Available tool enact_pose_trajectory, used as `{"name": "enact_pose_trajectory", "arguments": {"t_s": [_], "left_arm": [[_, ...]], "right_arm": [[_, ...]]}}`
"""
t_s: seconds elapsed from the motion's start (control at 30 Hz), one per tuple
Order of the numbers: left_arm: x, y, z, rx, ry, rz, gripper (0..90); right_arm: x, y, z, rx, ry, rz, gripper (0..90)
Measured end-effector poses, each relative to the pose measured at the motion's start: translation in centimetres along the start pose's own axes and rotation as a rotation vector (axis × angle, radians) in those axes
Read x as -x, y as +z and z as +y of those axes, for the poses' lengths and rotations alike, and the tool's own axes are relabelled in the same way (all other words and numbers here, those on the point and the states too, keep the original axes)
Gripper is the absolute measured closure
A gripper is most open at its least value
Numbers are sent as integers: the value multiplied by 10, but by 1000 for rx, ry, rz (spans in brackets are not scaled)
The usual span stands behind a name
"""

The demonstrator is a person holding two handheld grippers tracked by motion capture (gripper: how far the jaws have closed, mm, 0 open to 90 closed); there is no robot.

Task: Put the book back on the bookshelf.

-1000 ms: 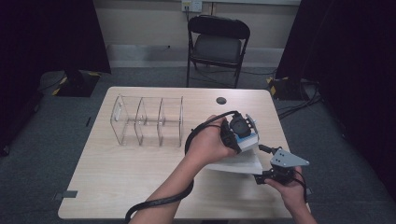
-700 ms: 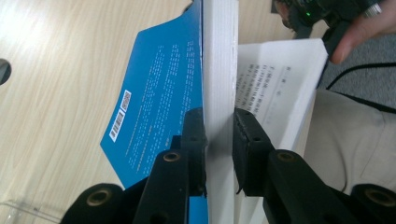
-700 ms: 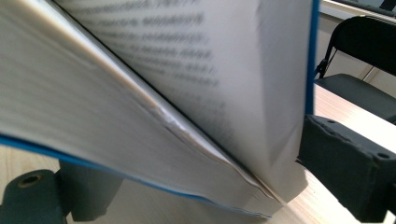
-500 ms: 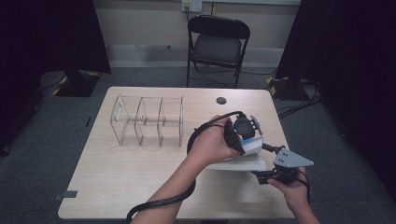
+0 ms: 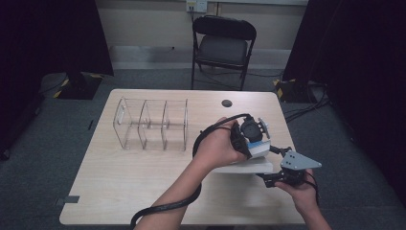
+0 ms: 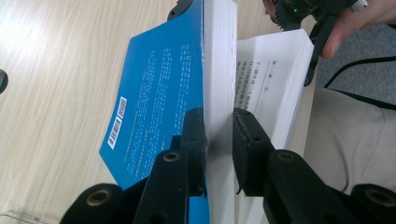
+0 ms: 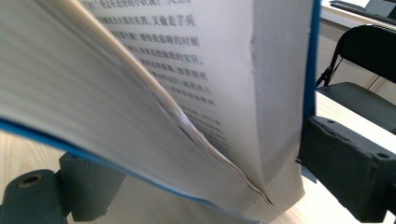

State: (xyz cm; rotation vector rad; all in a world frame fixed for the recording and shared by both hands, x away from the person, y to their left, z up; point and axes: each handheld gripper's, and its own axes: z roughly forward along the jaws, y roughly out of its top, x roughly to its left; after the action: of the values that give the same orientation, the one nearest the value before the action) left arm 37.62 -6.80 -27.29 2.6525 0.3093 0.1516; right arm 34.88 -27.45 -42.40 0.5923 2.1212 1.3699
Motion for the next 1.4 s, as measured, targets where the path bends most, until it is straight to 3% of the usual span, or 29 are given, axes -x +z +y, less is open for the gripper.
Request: {"name": "enact_pose_trajectory", "arguments": {"t_s": [0.4,0.5,0.67,1.07,1.1,1.13,1.17,1.2,1.23,1.27,1.3,1.33,1.37,1.4], "left_arm": [[-6,-12,2,18,-4,-4,761],[-7,-10,2,28,-24,-13,761],[-7,-8,6,22,-10,-17,760],[-6,-7,11,22,31,-49,757],[-6,-8,11,38,30,-62,757],[-7,-13,11,124,27,-134,803],[-8,-20,12,244,-9,-229,894],[-7,-28,15,300,-14,-230,900],[-3,-33,19,255,13,-126,900],[0,-34,23,207,36,-78,900],[1,-34,23,205,33,-92,900],[2,-31,22,204,22,-101,885],[2,-26,19,170,25,-79,850],[1,-20,14,144,14,-52,790]], "right_arm": [[0,-1,11,25,-20,2,97],[1,-1,9,25,15,11,96],[2,-3,7,18,27,3,94],[6,-4,10,1,-16,-6,92],[6,-4,10,-2,-18,-8,92],[6,-4,10,-2,-23,-7,92],[6,-3,10,-13,-31,-7,91],[6,-2,10,-33,-49,-1,92],[5,-1,8,-59,-74,-1,95],[4,2,5,-80,-89,9,101],[3,6,1,-97,-103,31,114],[0,9,-4,-128,-148,32,160],[-4,11,-10,-145,-202,35,208],[-5,14,-18,-168,-195,56,272]]}}
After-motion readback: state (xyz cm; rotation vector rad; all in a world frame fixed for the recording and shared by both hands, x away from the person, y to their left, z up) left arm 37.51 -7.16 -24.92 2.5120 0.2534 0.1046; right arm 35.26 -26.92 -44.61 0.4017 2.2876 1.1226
